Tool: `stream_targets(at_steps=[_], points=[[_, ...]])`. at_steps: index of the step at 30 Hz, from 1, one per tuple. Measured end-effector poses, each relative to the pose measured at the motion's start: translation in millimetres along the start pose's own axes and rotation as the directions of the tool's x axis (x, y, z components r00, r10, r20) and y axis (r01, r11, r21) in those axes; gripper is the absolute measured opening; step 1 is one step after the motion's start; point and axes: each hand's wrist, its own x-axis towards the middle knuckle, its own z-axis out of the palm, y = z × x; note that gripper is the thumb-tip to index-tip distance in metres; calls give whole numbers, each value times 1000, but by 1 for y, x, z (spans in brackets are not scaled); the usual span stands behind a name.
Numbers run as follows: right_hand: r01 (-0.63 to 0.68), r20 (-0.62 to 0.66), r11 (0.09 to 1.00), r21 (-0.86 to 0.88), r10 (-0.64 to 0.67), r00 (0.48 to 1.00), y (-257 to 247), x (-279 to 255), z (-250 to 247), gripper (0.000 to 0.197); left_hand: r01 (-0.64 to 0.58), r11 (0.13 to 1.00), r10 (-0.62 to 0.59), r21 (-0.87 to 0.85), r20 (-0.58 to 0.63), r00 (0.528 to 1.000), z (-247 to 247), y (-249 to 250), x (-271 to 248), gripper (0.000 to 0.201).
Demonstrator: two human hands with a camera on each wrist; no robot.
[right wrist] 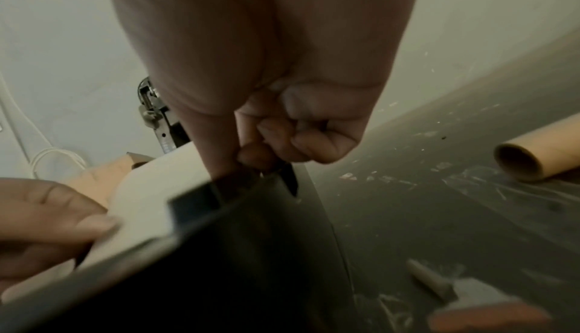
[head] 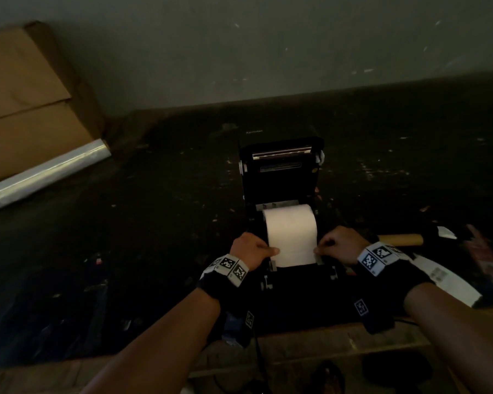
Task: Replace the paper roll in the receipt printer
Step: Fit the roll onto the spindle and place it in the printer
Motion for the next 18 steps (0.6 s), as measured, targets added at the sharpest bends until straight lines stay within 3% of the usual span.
stream_targets(at_steps=[5, 12, 18], points=[[-5, -32, 999, 40, 6, 999, 0, 0, 0, 28, -15, 1000, 15, 20, -3, 1000, -1, -3, 1, 33], [-37, 67, 999, -14, 38, 997, -4, 7, -5, 25, 23, 1000, -23, 4, 25, 999, -1, -3, 4, 35], [-54, 48, 998, 25, 53, 997, -5, 4, -5, 24, 22, 999, -24, 40, 44, 999, -2, -2, 5, 32]])
